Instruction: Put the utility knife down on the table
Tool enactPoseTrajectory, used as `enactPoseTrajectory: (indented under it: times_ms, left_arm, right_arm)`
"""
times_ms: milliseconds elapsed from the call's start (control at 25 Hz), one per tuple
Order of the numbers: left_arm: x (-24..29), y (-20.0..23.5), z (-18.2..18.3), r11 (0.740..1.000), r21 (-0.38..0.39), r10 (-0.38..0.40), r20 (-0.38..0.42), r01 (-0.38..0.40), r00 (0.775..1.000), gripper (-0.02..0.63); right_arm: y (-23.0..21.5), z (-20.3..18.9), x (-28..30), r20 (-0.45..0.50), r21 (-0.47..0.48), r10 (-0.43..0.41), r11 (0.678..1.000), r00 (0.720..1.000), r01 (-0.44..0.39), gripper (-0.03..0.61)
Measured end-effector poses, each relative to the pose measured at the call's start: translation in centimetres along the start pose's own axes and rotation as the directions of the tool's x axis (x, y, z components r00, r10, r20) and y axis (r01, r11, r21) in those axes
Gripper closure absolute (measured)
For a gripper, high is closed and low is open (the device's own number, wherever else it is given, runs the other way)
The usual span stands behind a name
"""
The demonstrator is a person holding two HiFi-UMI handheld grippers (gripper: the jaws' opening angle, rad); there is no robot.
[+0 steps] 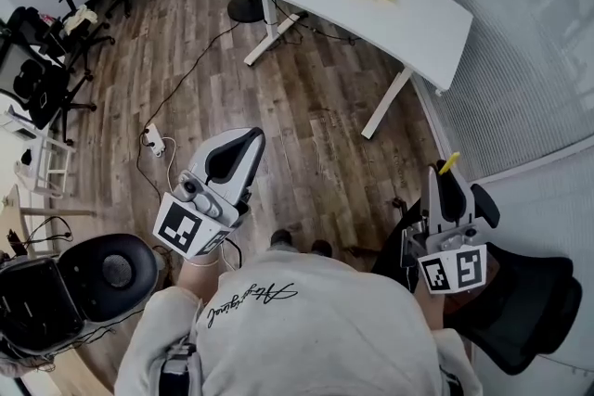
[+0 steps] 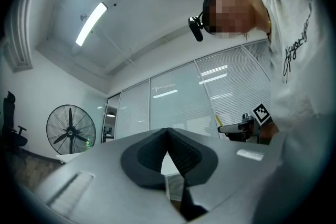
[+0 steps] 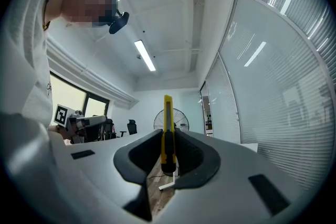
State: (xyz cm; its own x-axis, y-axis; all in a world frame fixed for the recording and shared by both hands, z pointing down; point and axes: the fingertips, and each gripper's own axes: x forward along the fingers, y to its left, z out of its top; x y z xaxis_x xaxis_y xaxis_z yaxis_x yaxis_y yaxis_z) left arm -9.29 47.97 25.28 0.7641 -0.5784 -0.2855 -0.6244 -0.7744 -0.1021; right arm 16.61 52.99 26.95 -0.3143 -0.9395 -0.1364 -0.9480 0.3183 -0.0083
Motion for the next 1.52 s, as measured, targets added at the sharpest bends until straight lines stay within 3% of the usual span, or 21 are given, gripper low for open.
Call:
enactPoseTrajectory:
  times_ms: [280, 640, 1040, 1320, 1520]
  left_arm:
    - [-1.0, 2.3, -1.3, 0.997, -0.029, 0.065, -0.065, -0.067, 0.996, 0.615]
    - [-4.1, 6.1, -2.0, 0.991, -0.077, 0.097, -0.113, -0.107, 0.989, 0.615]
    - [-6.4, 6.6, -4.9, 0.995, -0.096, -0.035, -0.218, 0.014, 0.975, 0.615]
    - [-5.7, 7.9, -4.7, 0.994, -0.109, -0.047, -0.202, 0.025, 0.978, 0.615]
    - [-4.4, 8.3, -4.8, 0.995, -0.092, -0.047, -0.193, 0.030, 0.980, 0.615]
  right_arm:
    - [1.2, -2.2, 1.7, -0.075, -0.019, -0.009, 1.000, 0.997, 0.007, 0.509]
    - [4.8, -3.4, 3.8, -0.101, 0.005, -0.001, 1.000, 0.995, 0.001, 0.509]
    - [9.0, -4.3, 5.0, -0.096, 0.009, -0.035, 0.999, 0.995, 0.036, 0.509]
    - [8.4, -4.5, 5.1, -0.108, 0.021, -0.078, 0.997, 0.991, 0.081, 0.509]
    - [7.4, -4.7, 6.8, -0.094, 0.025, -0.055, 0.998, 0.994, 0.057, 0.509]
